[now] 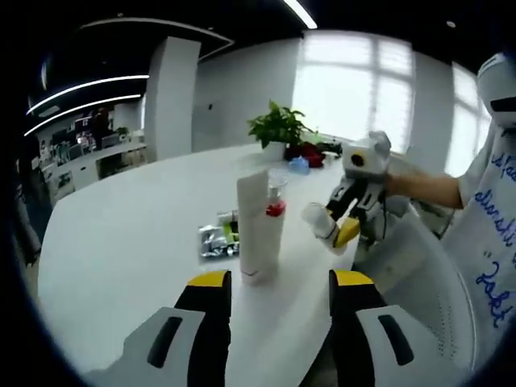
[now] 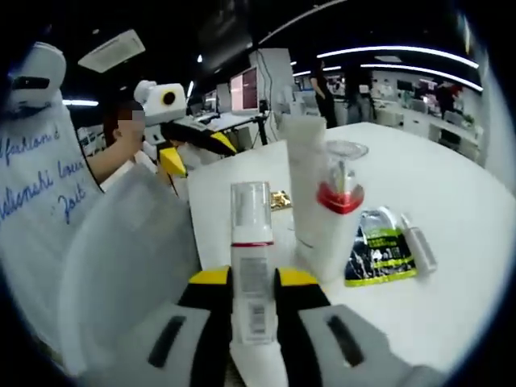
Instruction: Arrange the skincare products in the storage area until every visible bottle or jar stands upright without overlapping.
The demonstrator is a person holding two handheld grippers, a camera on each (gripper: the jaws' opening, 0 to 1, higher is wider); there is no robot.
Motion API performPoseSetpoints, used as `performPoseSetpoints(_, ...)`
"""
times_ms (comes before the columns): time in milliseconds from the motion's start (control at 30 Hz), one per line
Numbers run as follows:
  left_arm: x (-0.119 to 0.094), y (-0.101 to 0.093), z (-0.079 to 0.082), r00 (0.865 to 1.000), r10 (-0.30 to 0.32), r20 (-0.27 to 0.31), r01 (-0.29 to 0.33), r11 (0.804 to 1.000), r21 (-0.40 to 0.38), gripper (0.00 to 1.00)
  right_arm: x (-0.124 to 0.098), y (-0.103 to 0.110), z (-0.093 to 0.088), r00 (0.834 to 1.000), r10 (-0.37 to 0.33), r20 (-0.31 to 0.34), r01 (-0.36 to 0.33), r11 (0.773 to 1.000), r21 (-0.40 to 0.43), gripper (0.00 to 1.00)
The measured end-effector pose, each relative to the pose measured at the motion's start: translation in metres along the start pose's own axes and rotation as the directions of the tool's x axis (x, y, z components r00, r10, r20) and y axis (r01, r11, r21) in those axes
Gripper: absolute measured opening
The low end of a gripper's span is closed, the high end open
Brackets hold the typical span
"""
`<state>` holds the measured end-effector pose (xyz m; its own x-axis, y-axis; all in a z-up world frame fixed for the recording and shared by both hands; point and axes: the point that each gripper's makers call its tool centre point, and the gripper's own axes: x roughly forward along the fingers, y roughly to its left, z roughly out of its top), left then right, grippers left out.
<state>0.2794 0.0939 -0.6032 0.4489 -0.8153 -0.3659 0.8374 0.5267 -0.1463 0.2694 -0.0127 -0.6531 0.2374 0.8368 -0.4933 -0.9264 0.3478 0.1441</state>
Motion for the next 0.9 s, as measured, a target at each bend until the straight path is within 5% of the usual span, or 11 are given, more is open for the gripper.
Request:
performPoseSetpoints(433,0.033,-0.02,0.008,0.992,-0.124,0.02,0.124,0.992,-0.02,0.36,0.022,0.018,0.014,0.997,0.076,0.032,-0.076,0.997,-0.015,0.19)
performPoseSetpoints(900,0.046,-0.042,0.012,0.966,-0.255,0.026,0.256,0.966,-0.024,0.29,0.032,0.035,0.027,0.984,0.165,0.061,-0.161,0.985,-0.061,0.19)
